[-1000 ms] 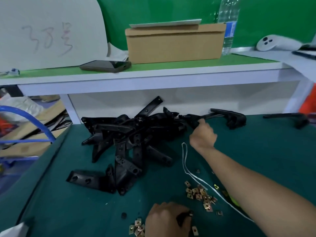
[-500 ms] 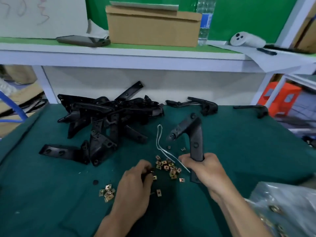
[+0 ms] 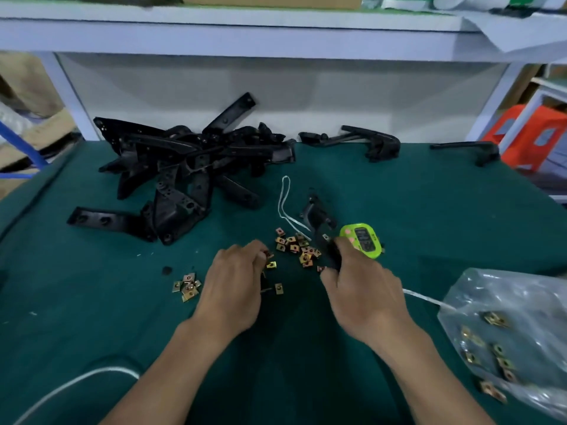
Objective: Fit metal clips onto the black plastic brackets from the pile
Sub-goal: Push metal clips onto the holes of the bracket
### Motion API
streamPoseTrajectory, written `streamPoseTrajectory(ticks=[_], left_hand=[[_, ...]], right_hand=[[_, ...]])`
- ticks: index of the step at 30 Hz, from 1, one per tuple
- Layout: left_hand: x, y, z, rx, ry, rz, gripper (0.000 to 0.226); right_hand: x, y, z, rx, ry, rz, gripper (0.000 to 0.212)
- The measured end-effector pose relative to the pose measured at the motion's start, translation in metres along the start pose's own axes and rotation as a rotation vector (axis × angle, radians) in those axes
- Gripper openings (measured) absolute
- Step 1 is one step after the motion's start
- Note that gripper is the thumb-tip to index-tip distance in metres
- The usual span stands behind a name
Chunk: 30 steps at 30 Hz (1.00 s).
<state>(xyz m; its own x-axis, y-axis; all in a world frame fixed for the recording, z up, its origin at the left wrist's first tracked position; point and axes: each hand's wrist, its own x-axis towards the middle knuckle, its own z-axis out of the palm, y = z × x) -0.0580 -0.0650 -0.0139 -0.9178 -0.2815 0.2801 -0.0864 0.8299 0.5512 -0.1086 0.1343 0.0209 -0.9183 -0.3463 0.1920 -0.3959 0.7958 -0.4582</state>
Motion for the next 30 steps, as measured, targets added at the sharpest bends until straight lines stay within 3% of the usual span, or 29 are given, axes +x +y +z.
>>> streamPoseTrajectory(ticks=[3, 6, 10, 13, 15, 18, 21, 23, 27, 30], left_hand=[[0.000, 0.002, -0.002, 0.075, 0.038, -0.002, 0.023], [0.000, 0.006, -0.008, 0.136, 0.119, -0.030, 0.011], [0.001, 0.005, -0.012, 0.093, 0.149, -0.070, 0.029], [-0.002, 0.011, -0.015, 0.102, 0.043, 0.067, 0.014], [-0.006, 0.016, -0.015, 0.150, -0.086, 0.116, 0.022], [-0.006, 0.018, -0.012, 0.043, -0.201, 0.017, 0.015], [-0.009, 0.018, -0.010, -0.078, -0.199, -0.021, 0.010], [-0.013, 0.019, -0.008, -0.076, -0.143, 0.022, 0.017], [-0.015, 0.019, -0.006, -0.091, -0.042, 0.072, 0.019], [-0.013, 0.018, -0.012, -0.109, -0.046, -0.030, 0.021]], right_hand=[[0.002, 0.000, 0.006, -0.074, 0.060, -0.026, 0.017], [0.003, 0.003, 0.009, -0.072, 0.041, 0.022, 0.025], [0.005, 0.006, 0.011, 0.016, 0.027, 0.074, 0.015], [0.006, 0.004, 0.008, 0.071, 0.111, 0.090, 0.032], [0.005, 0.005, 0.003, 0.152, 0.177, 0.090, 0.040], [0.004, 0.007, 0.001, 0.174, 0.135, 0.025, 0.017], [0.001, 0.004, 0.004, 0.202, 0.096, 0.008, 0.022], [0.001, 0.002, 0.005, 0.141, 0.112, 0.002, 0.016], [0.005, 0.008, 0.001, -0.093, 0.074, 0.053, 0.023], [0.006, 0.009, -0.001, -0.161, -0.011, 0.120, 0.018]])
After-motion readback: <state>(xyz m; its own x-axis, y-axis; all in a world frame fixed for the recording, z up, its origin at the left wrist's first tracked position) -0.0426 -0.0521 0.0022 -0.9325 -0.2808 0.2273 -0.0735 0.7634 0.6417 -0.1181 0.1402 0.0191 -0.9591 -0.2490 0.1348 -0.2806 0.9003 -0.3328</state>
